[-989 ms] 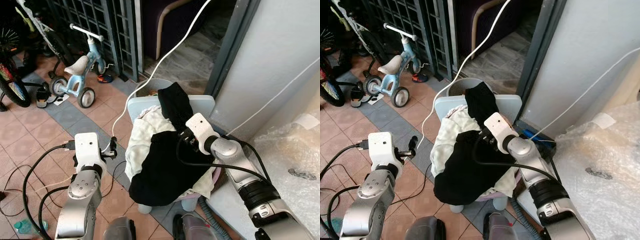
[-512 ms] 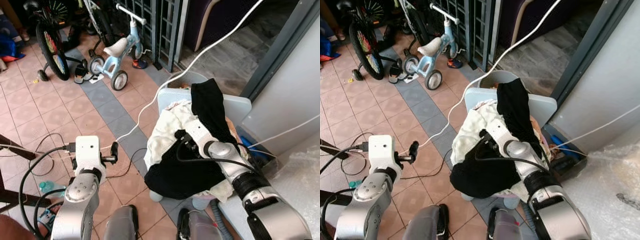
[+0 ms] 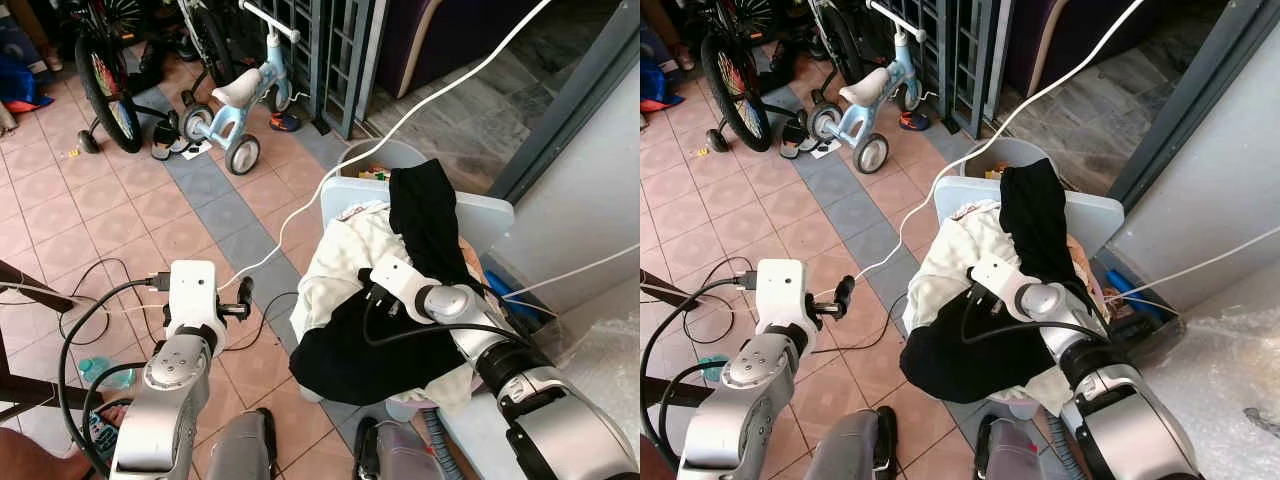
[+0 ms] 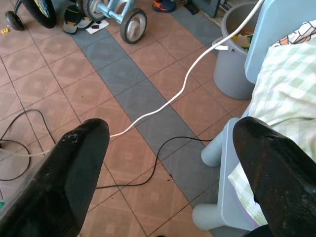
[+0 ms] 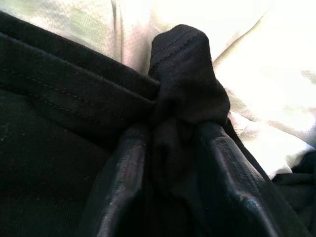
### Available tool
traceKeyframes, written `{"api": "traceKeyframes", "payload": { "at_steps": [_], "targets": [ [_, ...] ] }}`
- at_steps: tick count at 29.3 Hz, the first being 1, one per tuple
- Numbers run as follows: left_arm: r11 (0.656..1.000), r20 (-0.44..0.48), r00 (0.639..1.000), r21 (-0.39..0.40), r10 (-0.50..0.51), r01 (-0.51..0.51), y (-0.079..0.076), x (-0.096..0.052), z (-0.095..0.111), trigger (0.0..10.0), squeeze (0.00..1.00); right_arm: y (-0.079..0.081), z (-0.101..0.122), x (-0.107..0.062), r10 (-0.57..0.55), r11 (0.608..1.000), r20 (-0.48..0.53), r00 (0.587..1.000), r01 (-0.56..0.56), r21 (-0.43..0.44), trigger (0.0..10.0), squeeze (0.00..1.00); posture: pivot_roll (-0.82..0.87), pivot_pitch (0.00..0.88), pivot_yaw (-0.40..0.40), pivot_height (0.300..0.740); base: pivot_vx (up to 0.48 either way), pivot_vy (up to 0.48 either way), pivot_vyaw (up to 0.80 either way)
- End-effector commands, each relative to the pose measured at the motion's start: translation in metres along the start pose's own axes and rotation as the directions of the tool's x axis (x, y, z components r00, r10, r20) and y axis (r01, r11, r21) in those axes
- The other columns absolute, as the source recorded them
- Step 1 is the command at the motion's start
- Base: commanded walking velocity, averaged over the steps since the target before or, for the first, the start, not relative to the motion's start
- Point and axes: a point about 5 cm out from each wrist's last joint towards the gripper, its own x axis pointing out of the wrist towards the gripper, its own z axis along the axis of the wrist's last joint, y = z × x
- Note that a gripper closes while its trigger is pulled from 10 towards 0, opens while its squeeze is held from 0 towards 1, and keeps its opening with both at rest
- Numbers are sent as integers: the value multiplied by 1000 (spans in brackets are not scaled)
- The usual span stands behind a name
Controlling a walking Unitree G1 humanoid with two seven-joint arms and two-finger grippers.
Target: Clothes washing
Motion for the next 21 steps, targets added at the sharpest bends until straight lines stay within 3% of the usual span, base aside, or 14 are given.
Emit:
{"api": "traceKeyframes", "payload": {
  "at_steps": [1,13,16,19,21],
  "targets": [
    [1000,-8,1000,6,-8,8,-2,1,-2,10000,0,10,-23,0,45,999,-79,996,-42,33,0,0,101,150,-22,728,0,0,0],
    [1000,6,1000,-1,-14,14,-6,11,0,10000,0,-16,-5,-5,-48,963,27,998,39,268,0,0,76,119,-31,728,0,0,0],
    [1000,11,1000,-3,-16,16,-6,13,0,10000,0,-24,8,-7,-72,932,105,992,29,362,0,0,70,112,-29,728,0,0,0],
    [1000,16,1000,-4,-20,21,-8,15,1,10000,0,-39,33,-16,-128,879,260,957,-12,476,0,0,65,104,-27,728,0,0,0],
    [1000,17,1000,-4,-21,21,-8,16,1,10000,0,-41,37,-18,-132,872,290,948,-28,488,0,0,65,104,-27,728,0,0,0]
  ]
}}
